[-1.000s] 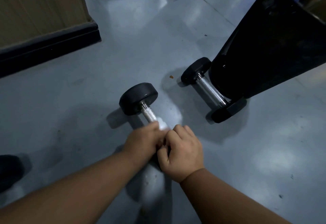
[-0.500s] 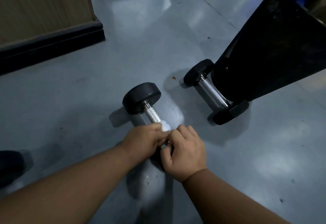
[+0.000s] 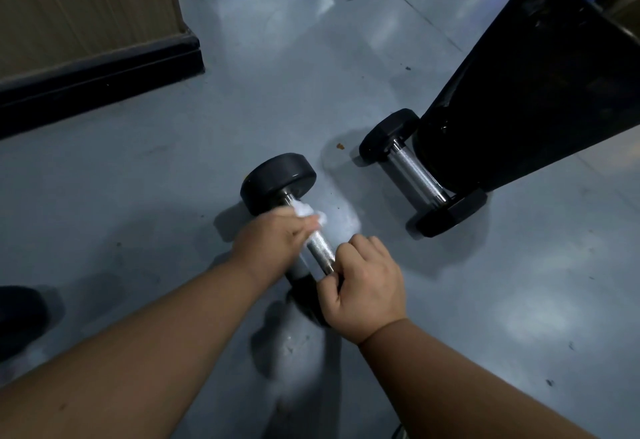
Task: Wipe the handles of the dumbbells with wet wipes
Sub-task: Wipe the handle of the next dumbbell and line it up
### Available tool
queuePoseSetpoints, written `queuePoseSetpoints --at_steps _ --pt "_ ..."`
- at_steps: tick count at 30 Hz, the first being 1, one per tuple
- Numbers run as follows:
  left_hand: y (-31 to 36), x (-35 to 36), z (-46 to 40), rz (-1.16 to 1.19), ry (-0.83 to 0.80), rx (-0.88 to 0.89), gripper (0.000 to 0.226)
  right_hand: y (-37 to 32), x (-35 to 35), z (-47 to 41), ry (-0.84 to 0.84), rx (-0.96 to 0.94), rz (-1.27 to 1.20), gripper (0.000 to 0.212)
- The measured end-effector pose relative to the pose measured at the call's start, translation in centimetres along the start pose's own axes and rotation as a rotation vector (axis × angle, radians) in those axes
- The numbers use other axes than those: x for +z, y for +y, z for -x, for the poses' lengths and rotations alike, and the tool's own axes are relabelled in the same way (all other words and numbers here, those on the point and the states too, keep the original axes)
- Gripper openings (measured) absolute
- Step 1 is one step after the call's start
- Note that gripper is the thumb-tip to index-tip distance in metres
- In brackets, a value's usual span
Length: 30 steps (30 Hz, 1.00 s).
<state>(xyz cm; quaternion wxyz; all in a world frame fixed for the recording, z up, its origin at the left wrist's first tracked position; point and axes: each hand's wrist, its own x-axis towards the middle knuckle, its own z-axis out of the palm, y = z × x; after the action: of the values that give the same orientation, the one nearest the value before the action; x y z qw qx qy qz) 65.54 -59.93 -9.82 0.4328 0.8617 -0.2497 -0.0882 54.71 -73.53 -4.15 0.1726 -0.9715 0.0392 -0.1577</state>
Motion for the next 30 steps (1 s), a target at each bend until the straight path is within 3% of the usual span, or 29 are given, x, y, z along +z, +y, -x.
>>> queuePoseSetpoints --at_steps 2,5,7,9,14,17,20,22,23,27,30 --pt "-0.4 0.1 -0.1 0.038 0.083 -0.060 0.027 0.0 -0.1 0.0 -0.001 0.002 0.006 0.013" --pt "1.4 0.9 2.0 -0.064 -0.134 -0.006 0.037 -0.1 0.1 0.1 0.005 -0.005 0.013 0.014" --pt "2.4 1.1 3.0 -0.114 -0.228 0.144 0.035 0.1 0.1 0.0 0.010 -0.005 0.009 0.015" --pt "1.6 1.3 2.3 -0.139 -0.171 0.205 0.032 0.2 0.1 0.0 0.011 -0.004 -0.003 0.014" --pt "-0.1 0.8 -0.4 0.060 0.156 -0.077 0.026 0.4 0.1 -0.3 0.002 0.017 -0.008 0.012" --pt "0.7 2.1 1.6 -0.127 -0.025 0.094 0.030 0.5 0.1 -0.2 0.005 0.009 -0.010 0.013" --pt "1.5 2.0 2.4 -0.132 -0.243 0.220 0.022 0.7 0.1 -0.3 0.004 0.009 -0.019 0.016" --pt "1.4 2.1 1.2 -0.236 -0.154 0.244 0.041 0.9 0.1 -0.5 0.004 0.014 -0.029 0.014" --pt "1.1 1.8 0.4 -0.255 -0.139 0.160 0.047 1.1 0.0 -0.6 0.003 0.019 -0.034 0.012" --pt "0.7 1.2 -1.0 -0.057 0.117 -0.048 0.045 1.5 -0.1 -0.8 0.006 0.025 -0.062 0.010" --pt "1.9 2.2 0.8 -0.254 -0.040 0.102 0.049 1.6 -0.1 -0.8 0.006 0.019 -0.072 0.012"
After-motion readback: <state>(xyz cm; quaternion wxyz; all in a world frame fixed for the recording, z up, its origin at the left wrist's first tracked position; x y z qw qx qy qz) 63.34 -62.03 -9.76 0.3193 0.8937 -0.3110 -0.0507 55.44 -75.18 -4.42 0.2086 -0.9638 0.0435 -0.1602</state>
